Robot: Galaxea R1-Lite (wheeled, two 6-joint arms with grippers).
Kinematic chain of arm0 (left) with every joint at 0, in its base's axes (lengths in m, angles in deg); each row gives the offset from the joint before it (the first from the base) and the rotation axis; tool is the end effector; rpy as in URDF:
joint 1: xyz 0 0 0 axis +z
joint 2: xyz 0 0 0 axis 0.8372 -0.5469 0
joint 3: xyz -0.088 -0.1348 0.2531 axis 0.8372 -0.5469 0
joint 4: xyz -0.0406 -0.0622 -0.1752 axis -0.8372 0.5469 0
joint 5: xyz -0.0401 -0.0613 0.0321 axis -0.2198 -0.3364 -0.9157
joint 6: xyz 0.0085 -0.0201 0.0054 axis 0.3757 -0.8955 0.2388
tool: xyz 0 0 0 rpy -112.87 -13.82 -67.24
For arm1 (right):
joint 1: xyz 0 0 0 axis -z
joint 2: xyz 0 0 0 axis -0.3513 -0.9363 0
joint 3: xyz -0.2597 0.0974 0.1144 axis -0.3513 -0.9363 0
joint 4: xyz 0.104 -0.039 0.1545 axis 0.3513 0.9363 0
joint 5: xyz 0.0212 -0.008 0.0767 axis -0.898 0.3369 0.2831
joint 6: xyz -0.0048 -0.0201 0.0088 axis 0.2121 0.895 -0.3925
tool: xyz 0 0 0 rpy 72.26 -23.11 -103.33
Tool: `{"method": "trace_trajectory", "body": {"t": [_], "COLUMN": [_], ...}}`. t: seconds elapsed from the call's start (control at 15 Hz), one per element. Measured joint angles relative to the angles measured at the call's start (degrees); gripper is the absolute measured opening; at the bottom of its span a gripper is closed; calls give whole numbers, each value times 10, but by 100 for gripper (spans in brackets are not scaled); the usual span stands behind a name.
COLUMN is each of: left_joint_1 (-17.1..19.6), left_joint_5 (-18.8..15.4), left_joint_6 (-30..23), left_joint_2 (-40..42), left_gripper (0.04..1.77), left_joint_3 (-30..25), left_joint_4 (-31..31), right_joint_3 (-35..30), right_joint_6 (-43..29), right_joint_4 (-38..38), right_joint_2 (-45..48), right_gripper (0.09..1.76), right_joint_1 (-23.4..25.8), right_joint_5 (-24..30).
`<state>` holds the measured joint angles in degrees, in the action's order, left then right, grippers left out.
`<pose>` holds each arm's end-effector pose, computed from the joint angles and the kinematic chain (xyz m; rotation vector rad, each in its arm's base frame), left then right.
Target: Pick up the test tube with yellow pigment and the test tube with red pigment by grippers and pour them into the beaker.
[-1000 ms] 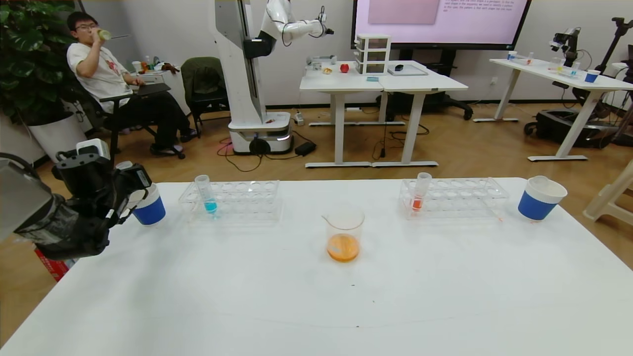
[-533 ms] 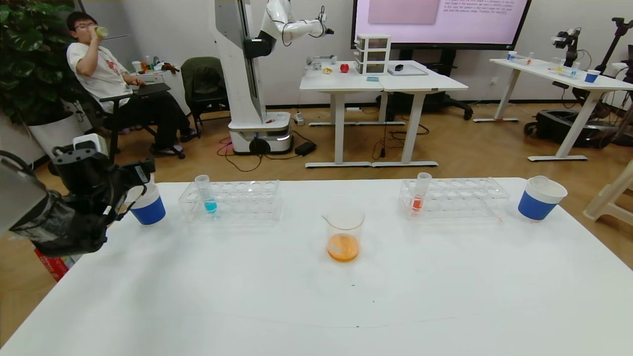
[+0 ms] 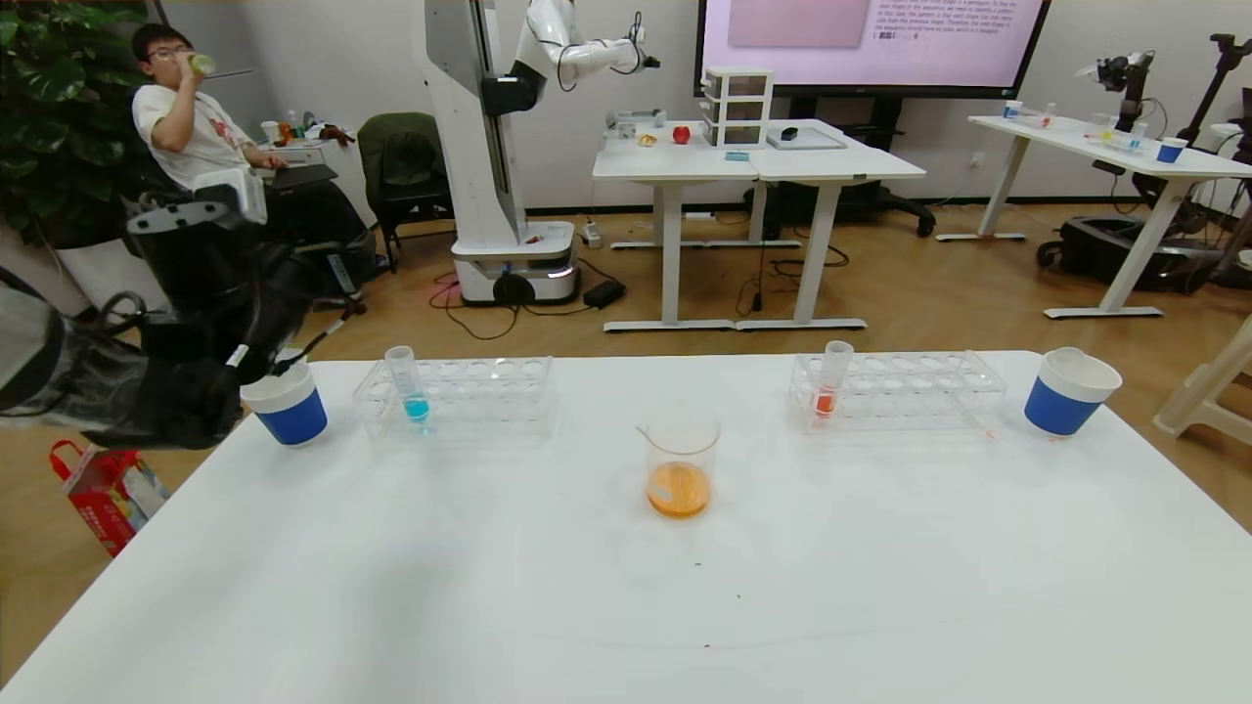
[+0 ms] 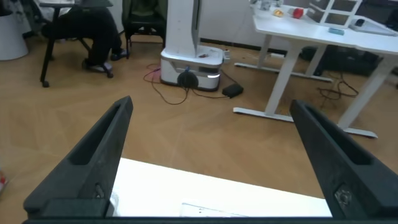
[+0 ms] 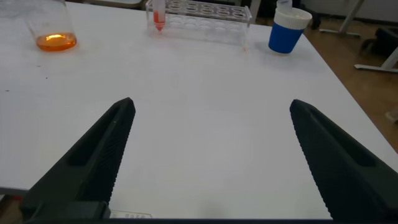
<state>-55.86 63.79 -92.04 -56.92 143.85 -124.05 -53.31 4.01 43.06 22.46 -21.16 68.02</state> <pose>0.3963 0.0107 0.2024 -0.1053 -0.1362 0.1896 -0.0230 0.0005 0.0748 -0.0666 0.0046 0.0485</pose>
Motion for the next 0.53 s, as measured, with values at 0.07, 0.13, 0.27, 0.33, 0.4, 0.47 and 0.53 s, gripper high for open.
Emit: {"method": "trace_trajectory", "body": {"t": [0.07, 0.13, 0.27, 0.33, 0.4, 0.47, 0.53], "left_joint_1": [-9, -17, -27, -31, -34, -37, -41], "left_joint_5": [0, 0, -4, -6, -7, -8, -8], "left_joint_6": [0, 0, 1, 2, 2, 4, 9], "left_joint_2": [21, 44, 104, 137, 176, 215, 260], "left_gripper": [175, 175, 175, 175, 175, 175, 175], "left_joint_3": [-6, -14, -40, -56, -74, -92, -111], "left_joint_4": [11, 22, 43, 55, 75, 95, 117], "right_joint_3": [0, 0, 0, 0, 0, 0, 0], "right_joint_6": [0, 0, 0, 0, 0, 0, 0], "right_joint_4": [0, 0, 0, 0, 0, 0, 0], "right_joint_2": [0, 0, 0, 0, 0, 0, 0], "right_gripper": [174, 174, 174, 174, 174, 174, 174], "right_joint_1": [0, 0, 0, 0, 0, 0, 0], "right_joint_5": [0, 0, 0, 0, 0, 0, 0]}}
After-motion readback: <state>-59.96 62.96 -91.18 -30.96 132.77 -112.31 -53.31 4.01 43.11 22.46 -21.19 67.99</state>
